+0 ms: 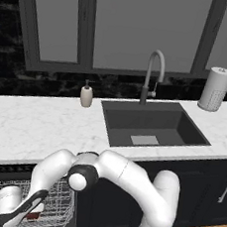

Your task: Pick up the cup and bowl from the counter, place them in the dishwasher, and close the dishwasher door.

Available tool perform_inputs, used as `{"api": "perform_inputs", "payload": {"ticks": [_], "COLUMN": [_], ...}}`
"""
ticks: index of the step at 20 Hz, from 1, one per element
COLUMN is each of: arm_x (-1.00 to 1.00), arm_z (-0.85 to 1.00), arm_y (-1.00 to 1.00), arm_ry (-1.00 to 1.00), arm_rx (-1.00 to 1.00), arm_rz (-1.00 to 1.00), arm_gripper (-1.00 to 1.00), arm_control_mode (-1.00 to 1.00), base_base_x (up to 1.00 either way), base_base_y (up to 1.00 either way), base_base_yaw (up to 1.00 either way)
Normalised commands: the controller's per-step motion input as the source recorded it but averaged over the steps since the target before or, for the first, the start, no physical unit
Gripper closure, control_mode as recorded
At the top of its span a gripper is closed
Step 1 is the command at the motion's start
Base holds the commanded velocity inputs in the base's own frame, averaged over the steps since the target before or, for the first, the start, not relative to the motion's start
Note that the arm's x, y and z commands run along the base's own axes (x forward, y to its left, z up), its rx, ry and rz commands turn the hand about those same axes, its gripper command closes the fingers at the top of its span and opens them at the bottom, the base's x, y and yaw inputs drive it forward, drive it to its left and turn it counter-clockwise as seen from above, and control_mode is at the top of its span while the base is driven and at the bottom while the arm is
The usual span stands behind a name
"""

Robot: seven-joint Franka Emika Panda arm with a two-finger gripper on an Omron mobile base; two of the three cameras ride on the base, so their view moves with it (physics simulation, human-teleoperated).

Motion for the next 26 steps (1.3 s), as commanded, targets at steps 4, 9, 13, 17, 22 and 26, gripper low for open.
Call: {"api": "perform_inputs", "payload": {"ticks": [4, 9, 13, 17, 22, 26], "arm_x": [-0.19, -0.11, 0.2, 0.15, 0.06, 0.0], "arm_z": [0.83, 0.37, -0.59, -0.76, -0.3, 0.13], "arm_y": [-0.01, -0.36, -0.61, -0.31, -0.31, -0.21], "arm_ry": [-0.01, 0.0, 0.0, -0.05, -0.22, -0.05], "arm_rx": [0.0, 0.01, 0.0, 0.09, 0.32, 0.48], "arm_rz": [0.0, 0.0, 0.0, 0.12, 0.2, 0.12], "arm_gripper": [-1.0, -1.0, -1.0, -1.0, -1.0, -1.0], "arm_control_mode": [-1.0, -1.0, -1.0, -1.0, -1.0, -1.0], "base_base_x": [0.0, 0.0, 0.0, 0.0, 0.0, 0.0], "base_base_y": [0.0, 0.0, 0.0, 0.0, 0.0, 0.0], "base_base_yaw": [0.0, 0.0, 0.0, 0.0, 0.0, 0.0]}}
